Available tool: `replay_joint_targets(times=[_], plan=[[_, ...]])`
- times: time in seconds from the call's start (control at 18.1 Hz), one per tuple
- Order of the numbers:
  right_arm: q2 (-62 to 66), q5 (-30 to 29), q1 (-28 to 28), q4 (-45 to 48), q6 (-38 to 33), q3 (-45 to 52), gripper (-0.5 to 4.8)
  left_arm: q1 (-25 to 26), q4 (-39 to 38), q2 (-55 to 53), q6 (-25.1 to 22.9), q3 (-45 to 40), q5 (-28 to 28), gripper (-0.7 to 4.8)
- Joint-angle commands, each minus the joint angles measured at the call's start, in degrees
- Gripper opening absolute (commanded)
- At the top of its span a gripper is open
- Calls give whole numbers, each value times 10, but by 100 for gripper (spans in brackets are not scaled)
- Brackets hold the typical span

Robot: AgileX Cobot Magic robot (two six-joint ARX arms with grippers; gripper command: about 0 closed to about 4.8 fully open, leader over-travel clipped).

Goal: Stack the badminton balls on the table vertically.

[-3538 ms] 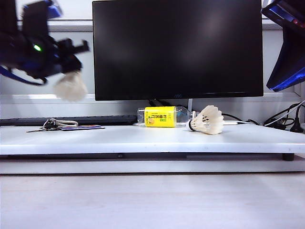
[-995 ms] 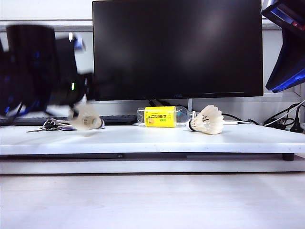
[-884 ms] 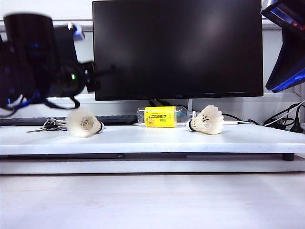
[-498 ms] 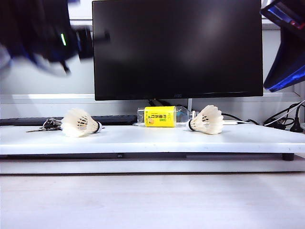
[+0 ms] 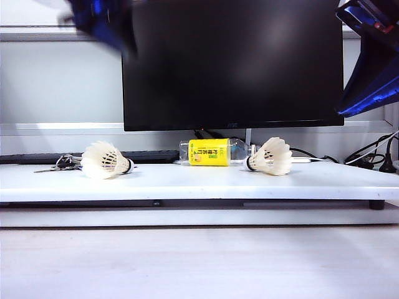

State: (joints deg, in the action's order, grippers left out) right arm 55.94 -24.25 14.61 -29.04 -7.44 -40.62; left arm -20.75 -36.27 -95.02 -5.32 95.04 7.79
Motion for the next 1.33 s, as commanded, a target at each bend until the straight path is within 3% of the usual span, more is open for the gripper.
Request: replay_joint_targets(times=[0.06, 0.5, 0.72, 1.05, 1.16, 1.33], plan=[[-2, -16, 0, 6, -1, -1, 53, -3, -18, -44, -1, 12, 17, 122], [-2, -18, 0, 3, -1, -2, 53, -1, -174, -190, -7, 184, 22, 153], [-2, -29, 0, 4, -1, -1, 54, -1, -305, -272, -33, 320, -37, 154], [-2, -31, 0, 3, -1, -2, 54, -1, -363, -335, -26, 340, -41, 157], [-2, -41, 0, 3, -1, -1, 53, -1, -378, -346, -26, 340, -41, 195], [-2, -47, 0, 4, -1, -2, 53, -2, -379, -349, -26, 340, -42, 195]])
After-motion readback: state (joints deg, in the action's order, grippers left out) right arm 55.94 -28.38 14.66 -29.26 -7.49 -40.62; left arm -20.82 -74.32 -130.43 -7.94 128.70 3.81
